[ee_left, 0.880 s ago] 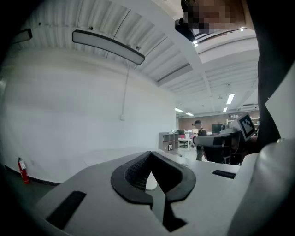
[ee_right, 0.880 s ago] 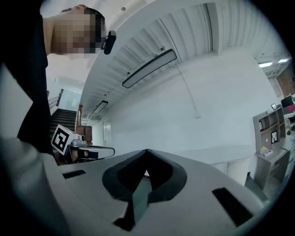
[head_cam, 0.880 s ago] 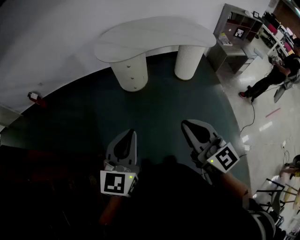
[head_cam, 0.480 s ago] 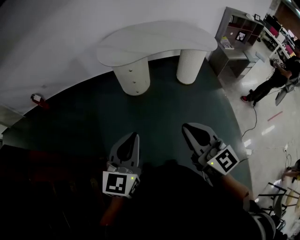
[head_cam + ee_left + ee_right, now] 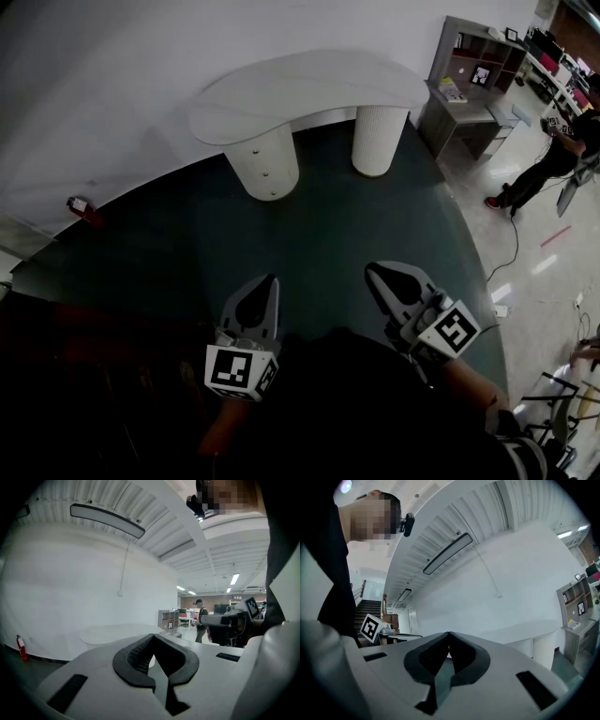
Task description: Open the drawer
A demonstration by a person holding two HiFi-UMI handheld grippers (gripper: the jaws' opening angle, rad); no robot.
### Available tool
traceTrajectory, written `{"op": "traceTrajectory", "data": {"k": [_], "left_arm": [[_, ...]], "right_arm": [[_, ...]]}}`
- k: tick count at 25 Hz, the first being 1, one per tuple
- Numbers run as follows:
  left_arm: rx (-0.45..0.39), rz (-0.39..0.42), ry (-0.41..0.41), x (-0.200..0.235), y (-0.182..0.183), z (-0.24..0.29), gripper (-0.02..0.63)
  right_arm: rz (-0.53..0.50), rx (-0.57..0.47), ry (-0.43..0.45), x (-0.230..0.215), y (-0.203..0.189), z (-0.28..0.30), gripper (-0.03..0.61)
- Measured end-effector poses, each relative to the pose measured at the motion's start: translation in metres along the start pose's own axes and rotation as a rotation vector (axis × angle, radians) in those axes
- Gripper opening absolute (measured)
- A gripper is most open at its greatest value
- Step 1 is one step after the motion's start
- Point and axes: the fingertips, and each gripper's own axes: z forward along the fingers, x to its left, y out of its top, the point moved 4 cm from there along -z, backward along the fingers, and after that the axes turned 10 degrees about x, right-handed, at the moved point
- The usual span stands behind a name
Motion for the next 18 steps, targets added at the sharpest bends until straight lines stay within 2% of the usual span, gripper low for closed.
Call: {"op": "traceTrajectory", "data": {"k": [5, 10, 18], "left_arm": [[0.021, -0.039, 0.025, -0.016, -0.01, 0.008, 0.011], [0.027, -0.035, 0.016, -0.03, -0.009, 0.021, 0.011], [0.037, -0.06, 0.044, 0.004, -0.003, 0.047, 0.011]], "right_arm": [[0.05, 0.041, 0.02, -0.013, -0.025, -0.021, 0.017], [0.083, 0.069, 0.052, -0.029, -0.032, -0.026, 0.017], [0.062, 0.116, 0.151, -0.042, -0.024, 0.027, 0.017]]}}
